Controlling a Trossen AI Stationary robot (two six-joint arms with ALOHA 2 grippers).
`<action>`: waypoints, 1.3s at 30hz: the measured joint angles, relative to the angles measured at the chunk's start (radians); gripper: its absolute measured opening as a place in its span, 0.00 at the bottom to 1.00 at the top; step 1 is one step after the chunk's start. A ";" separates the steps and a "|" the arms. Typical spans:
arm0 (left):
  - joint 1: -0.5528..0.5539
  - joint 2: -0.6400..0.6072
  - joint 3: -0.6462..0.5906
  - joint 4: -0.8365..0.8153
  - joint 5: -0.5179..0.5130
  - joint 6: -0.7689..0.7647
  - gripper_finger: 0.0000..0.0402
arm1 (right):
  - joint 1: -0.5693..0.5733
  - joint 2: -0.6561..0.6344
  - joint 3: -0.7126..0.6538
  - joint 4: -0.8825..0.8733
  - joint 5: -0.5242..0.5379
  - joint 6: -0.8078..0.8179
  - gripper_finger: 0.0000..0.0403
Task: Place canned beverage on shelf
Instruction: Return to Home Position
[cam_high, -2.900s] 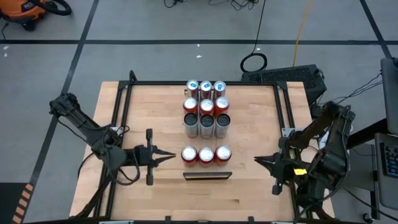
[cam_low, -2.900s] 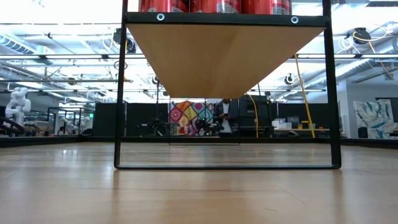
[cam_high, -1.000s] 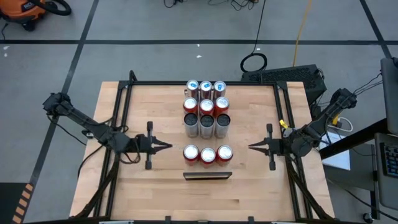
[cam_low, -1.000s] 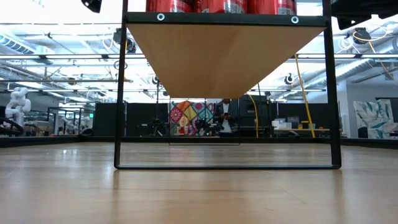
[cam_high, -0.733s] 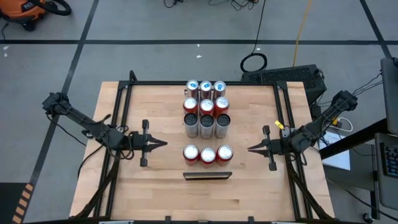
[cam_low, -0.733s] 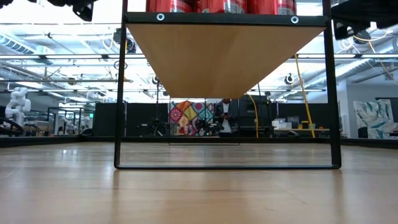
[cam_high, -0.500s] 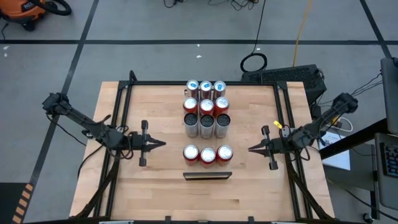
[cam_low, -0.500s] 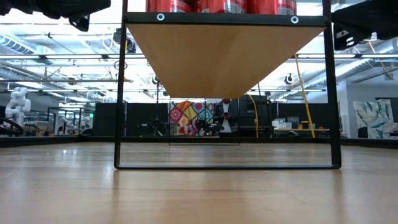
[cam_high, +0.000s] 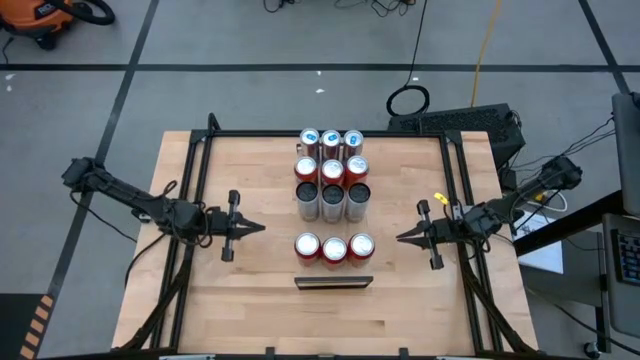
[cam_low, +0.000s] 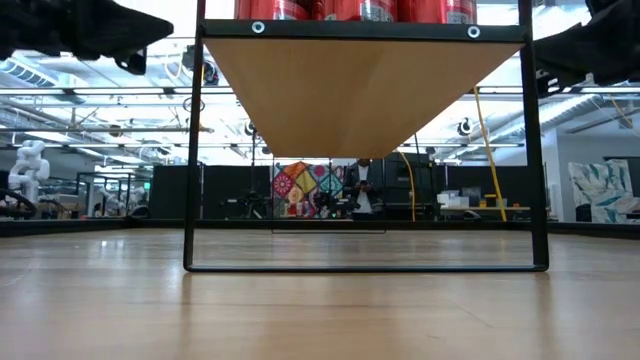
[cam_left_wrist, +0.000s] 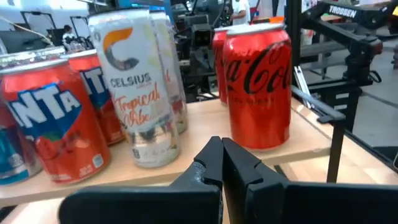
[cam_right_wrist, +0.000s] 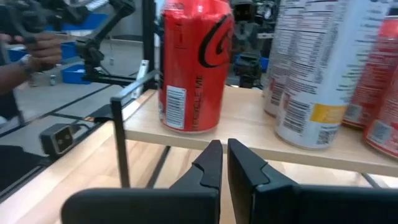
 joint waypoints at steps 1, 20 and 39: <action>0.015 -0.010 -0.007 -0.005 0.017 0.000 0.00 | -0.008 -0.001 0.000 -0.001 -0.026 0.002 0.00; 0.214 -0.073 -0.045 -0.082 0.240 -0.058 0.00 | -0.150 -0.078 0.000 -0.120 -0.167 -0.047 0.00; 0.263 -0.157 -0.212 0.039 0.280 -0.110 0.00 | -0.199 -0.146 -0.001 -0.169 -0.236 -0.042 0.00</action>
